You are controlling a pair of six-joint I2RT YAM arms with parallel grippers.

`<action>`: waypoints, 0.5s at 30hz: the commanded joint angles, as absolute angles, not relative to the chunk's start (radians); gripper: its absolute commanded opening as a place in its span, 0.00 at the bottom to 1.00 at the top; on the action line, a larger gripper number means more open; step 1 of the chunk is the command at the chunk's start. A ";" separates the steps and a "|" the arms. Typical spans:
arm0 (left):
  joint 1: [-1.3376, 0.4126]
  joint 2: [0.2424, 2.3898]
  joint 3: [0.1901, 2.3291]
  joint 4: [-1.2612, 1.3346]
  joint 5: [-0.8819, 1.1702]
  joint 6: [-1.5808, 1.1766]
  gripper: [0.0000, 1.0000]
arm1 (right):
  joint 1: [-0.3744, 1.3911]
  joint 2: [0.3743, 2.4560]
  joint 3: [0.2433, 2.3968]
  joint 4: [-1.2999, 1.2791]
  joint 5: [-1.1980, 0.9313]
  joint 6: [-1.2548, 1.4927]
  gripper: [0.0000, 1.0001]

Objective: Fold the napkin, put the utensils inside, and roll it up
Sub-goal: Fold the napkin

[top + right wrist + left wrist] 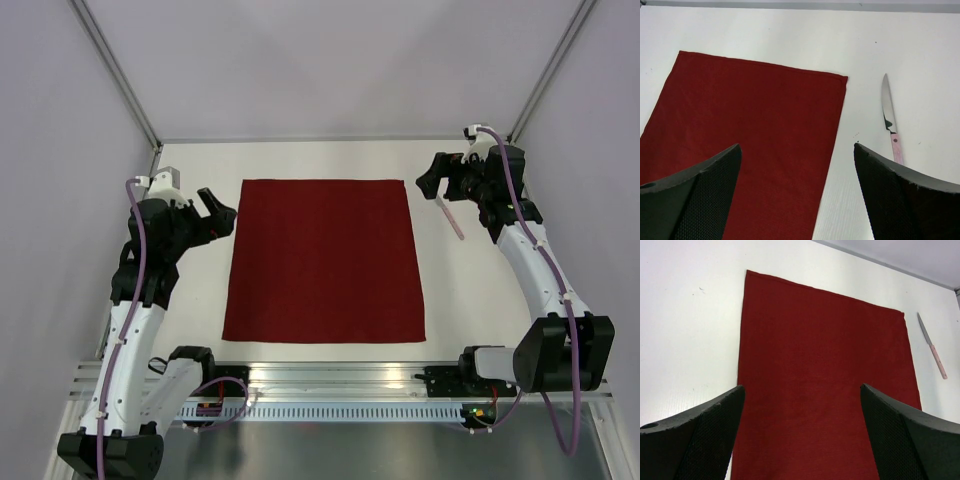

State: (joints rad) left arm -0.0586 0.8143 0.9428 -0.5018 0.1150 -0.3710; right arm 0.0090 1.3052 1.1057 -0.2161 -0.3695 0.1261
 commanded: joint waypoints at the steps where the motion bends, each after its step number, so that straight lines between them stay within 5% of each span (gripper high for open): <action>1: -0.055 0.822 0.962 -0.515 0.127 -0.325 1.00 | 0.006 1.285 1.114 -0.221 -0.390 0.107 0.98; 9: -0.055 0.874 1.171 -0.597 0.115 -0.363 1.00 | 0.099 1.431 1.282 -0.371 -0.401 0.011 0.91; 15: -0.055 0.905 1.411 -0.660 0.120 -0.408 1.00 | 0.507 1.577 1.417 -0.402 -0.240 -0.041 0.80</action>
State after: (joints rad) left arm -0.0586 0.9073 1.2865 -0.6163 0.1116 -0.3729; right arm 0.3485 1.5307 1.3231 -0.3470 -0.3214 0.0086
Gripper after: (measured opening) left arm 0.993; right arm 0.819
